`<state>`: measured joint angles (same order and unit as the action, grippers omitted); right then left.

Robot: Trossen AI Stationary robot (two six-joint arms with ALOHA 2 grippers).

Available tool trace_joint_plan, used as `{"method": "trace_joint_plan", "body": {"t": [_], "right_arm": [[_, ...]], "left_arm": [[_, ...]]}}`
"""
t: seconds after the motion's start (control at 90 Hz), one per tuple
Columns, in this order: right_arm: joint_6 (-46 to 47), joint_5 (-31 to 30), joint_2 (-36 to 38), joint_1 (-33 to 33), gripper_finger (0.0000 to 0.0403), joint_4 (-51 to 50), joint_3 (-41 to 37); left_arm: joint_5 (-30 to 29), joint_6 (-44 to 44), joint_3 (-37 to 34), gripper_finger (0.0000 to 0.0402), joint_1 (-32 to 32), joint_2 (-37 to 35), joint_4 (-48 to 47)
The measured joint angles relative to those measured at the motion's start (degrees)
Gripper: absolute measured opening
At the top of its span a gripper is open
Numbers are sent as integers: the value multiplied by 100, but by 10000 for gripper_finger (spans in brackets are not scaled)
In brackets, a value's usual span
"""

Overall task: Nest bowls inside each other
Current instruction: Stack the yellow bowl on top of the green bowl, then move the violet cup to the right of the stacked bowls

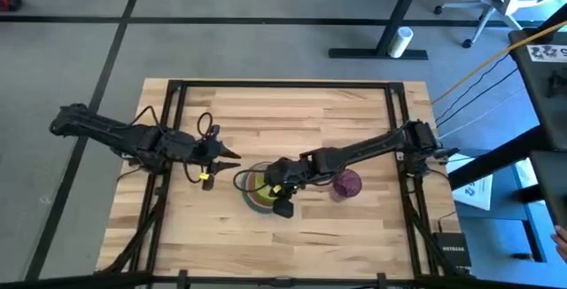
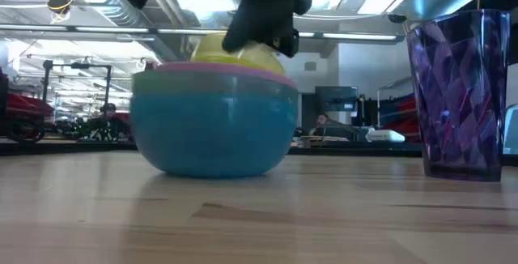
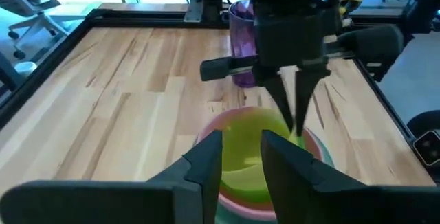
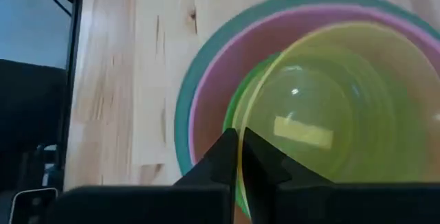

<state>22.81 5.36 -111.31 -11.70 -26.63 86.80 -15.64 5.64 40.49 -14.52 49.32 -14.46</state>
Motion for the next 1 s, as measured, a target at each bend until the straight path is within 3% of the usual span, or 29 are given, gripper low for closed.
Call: {"method": "trace_joint_plan", "body": {"t": [0.411, 0.756, 1.0], "right_arm": [[-228, 154, -213, 63, 6, -44, 0], [-291, 324, -216, 61, 80, 73, 2], [-381, 216, -203, 59, 116, -245, 510]], "left_arm": [[0, 38, 0, 83, -4, 0, 0], [2, 106, 0, 83, -4, 0, 0], [2, 116, 0, 83, -4, 0, -7]]}}
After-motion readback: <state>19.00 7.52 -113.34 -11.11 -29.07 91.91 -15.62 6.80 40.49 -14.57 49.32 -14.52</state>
